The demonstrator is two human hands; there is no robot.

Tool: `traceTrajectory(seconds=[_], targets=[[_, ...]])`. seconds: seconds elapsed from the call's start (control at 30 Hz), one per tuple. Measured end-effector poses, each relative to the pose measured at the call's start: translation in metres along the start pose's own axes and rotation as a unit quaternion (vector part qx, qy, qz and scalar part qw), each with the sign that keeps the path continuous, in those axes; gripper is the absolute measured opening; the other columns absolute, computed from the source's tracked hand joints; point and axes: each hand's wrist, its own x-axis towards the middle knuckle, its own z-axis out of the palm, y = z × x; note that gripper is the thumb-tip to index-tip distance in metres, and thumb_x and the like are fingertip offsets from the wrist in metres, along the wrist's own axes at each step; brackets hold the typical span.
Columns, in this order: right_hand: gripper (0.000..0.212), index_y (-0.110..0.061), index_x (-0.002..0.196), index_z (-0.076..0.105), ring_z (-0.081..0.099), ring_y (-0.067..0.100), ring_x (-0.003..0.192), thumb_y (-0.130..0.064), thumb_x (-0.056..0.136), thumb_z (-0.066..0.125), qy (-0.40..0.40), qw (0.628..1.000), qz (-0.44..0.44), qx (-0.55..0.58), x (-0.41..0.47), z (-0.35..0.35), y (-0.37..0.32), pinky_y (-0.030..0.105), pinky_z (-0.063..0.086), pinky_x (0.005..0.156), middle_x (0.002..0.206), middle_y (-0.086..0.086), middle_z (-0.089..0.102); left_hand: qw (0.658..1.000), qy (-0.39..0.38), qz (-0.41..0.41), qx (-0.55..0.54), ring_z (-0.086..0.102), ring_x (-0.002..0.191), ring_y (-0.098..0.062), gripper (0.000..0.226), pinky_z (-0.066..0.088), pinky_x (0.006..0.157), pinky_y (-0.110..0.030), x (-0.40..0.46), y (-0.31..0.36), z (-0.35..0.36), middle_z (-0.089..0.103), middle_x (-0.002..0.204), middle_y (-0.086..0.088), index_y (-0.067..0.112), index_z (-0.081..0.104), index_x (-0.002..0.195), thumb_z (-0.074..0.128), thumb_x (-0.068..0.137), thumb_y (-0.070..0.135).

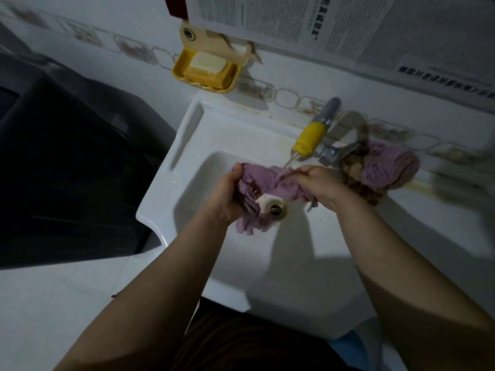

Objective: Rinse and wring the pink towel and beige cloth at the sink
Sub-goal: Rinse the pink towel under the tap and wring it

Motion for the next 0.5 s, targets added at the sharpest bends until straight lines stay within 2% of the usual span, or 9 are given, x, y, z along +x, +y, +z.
traceTrajectory(seconds=[0.07,0.13,0.2,0.27,0.3,0.37,0.4,0.47,0.5], targets=[[0.039,-0.008,0.092,0.068,0.059,0.015,0.042,-0.042,0.073,0.073,-0.074,0.996,-0.005,-0.058,-0.006,-0.001,0.005,0.019,0.039,0.037,0.060,0.003,0.069,0.998,0.042,0.021,0.030,0.068,0.078,-0.021,0.035,0.056,0.064,-0.031,0.003,0.005,0.001,0.072,0.085,-0.012,0.001,0.061,0.102,0.040,0.101,0.029],[0.031,-0.015,0.082,0.069,0.049,0.012,0.042,-0.044,0.073,0.073,-0.104,0.992,0.008,-0.071,-0.013,0.000,0.006,0.021,0.035,0.040,0.059,0.001,0.063,0.988,0.103,0.068,0.092,0.067,0.074,-0.021,0.027,0.056,0.061,-0.031,0.009,0.009,-0.001,0.070,0.081,-0.011,0.002,0.062,0.096,0.048,0.099,0.025],[0.018,-0.017,0.073,0.069,0.044,0.012,0.045,-0.029,0.087,0.064,-0.082,0.996,0.012,0.026,-0.016,0.002,0.004,0.022,0.033,0.044,0.057,0.000,0.057,0.969,0.142,0.114,0.168,0.065,0.069,-0.021,0.022,0.054,0.064,-0.031,0.013,0.012,0.001,0.067,0.074,-0.008,0.010,0.066,0.085,0.053,0.097,0.024],[0.032,-0.019,0.065,0.069,0.042,0.011,0.043,-0.015,0.090,0.050,-0.022,0.985,0.019,0.171,-0.019,0.010,-0.003,0.018,0.030,0.041,0.051,0.000,0.053,0.955,0.151,0.142,0.214,0.059,0.060,-0.023,0.024,0.050,0.058,-0.031,0.014,0.009,0.009,0.063,0.066,-0.008,0.012,0.068,0.084,0.052,0.097,0.025],[0.035,-0.020,0.060,0.069,0.042,0.010,0.040,-0.014,0.088,0.048,0.015,0.979,0.008,0.205,-0.022,0.019,-0.008,0.016,0.029,0.038,0.049,-0.001,0.052,0.953,0.154,0.140,0.218,0.055,0.056,-0.023,0.024,0.047,0.052,-0.028,0.014,0.007,0.015,0.061,0.063,-0.009,0.009,0.068,0.088,0.052,0.097,0.026],[0.031,-0.026,0.056,0.069,0.051,0.006,0.039,-0.024,0.084,0.056,0.080,0.982,-0.055,0.164,-0.032,0.048,-0.015,0.016,0.035,0.035,0.048,-0.007,0.058,0.959,0.135,0.120,0.218,0.058,0.062,-0.027,0.022,0.046,0.050,-0.025,0.014,0.001,0.027,0.063,0.069,-0.014,0.006,0.064,0.092,0.052,0.095,0.024],[0.028,-0.029,0.057,0.068,0.056,0.003,0.042,-0.035,0.083,0.059,0.098,0.985,-0.095,0.102,-0.035,0.064,-0.016,0.015,0.040,0.038,0.048,-0.008,0.061,0.953,0.112,0.130,0.248,0.063,0.075,-0.032,0.019,0.049,0.058,-0.027,0.017,-0.003,0.031,0.066,0.083,-0.017,0.006,0.063,0.095,0.051,0.095,0.021],[0.035,-0.029,0.056,0.061,0.056,0.001,0.044,-0.051,0.083,0.054,0.147,0.975,-0.164,-0.030,-0.037,0.083,-0.020,0.012,0.040,0.042,0.047,-0.009,0.059,0.940,0.104,0.150,0.289,0.063,0.099,-0.037,0.019,0.050,0.070,-0.025,0.015,-0.010,0.040,0.066,0.107,-0.019,0.010,0.063,0.093,0.046,0.096,0.018],[0.042,-0.025,0.055,0.057,0.058,0.006,0.049,-0.052,0.086,0.051,0.195,0.965,-0.160,-0.070,-0.032,0.082,-0.026,0.018,0.044,0.047,0.048,-0.006,0.058,0.936,0.121,0.142,0.299,0.065,0.094,-0.034,0.021,0.051,0.071,-0.028,0.010,-0.015,0.046,0.068,0.102,-0.017,0.010,0.064,0.089,0.046,0.095,0.020]])
